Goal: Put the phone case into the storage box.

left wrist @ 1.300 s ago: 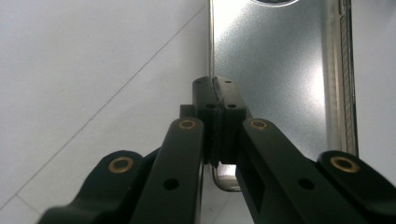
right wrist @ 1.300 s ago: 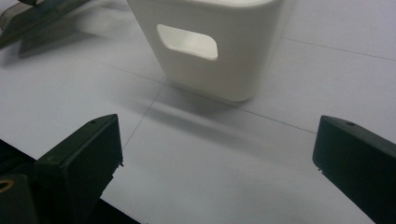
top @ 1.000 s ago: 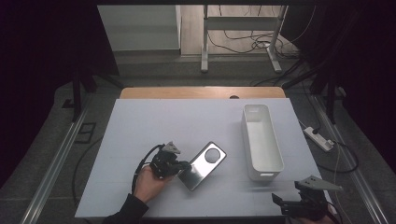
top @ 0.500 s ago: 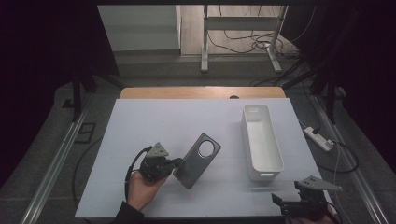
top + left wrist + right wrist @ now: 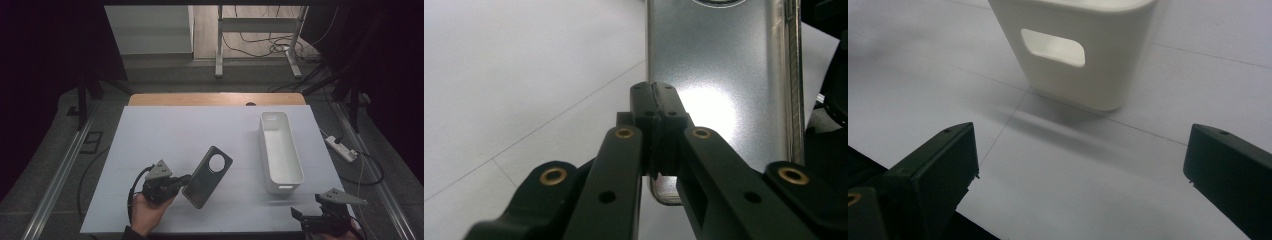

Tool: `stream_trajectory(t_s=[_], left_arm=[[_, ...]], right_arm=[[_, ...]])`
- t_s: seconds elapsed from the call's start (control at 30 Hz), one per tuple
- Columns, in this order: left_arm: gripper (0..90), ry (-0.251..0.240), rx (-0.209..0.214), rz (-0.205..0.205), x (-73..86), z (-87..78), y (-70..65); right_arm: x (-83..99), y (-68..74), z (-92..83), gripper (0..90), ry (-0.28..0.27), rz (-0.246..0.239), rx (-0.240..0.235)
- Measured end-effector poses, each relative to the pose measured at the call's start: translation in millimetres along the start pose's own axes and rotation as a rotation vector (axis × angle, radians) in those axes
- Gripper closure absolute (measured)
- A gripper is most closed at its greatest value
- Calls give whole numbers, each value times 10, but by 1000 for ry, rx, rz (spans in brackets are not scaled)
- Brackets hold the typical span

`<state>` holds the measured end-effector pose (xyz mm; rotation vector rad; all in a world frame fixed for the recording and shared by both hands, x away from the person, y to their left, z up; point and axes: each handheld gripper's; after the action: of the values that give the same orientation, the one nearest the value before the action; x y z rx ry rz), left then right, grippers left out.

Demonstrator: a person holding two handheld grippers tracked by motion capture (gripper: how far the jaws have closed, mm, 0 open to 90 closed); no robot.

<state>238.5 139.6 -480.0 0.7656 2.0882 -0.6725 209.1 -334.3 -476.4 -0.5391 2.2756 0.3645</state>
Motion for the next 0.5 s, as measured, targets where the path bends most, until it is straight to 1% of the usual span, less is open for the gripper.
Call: stream_trajectory(t_s=[0.07, 0.13, 0.17, 0.23, 0.3, 0.37, 0.47, 0.5], left_arm=[[890, -6, -2, 3, 13, -17, -13], [890, -3, 3, 2, 16, -20, -11], [890, -2, 0, 3, 15, -20, -11], [890, -2, 0, 4, 12, -18, -10], [890, -3, -3, 10, 6, -16, -15], [890, -4, -8, 14, 3, -17, -19], [890, -6, -10, 21, -10, -17, -27], [890, -6, -14, 26, -14, -15, -32]], right_arm=[[-1, -9, -8, 10, -3, 4, -17], [-3, -15, -17, 0, 6, 25, -56], [-6, -9, -15, 0, 3, 23, -66], [-17, 3, -22, 0, 1, 16, -70], [-53, 22, -49, 0, -22, -15, -69], [-70, 21, -63, 0, -32, -22, -71], [-124, 27, -93, 10, -72, -39, -100], [-145, 36, -100, 10, -77, -44, -111]])
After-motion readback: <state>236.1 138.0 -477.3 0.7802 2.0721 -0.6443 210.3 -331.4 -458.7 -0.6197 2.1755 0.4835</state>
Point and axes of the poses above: each handheld gripper's, and its own axes: z roughly forward along the jaws, x roughly out of its underside, y roughly to its left, and after that the axes turned 1 degree about z, right-handed
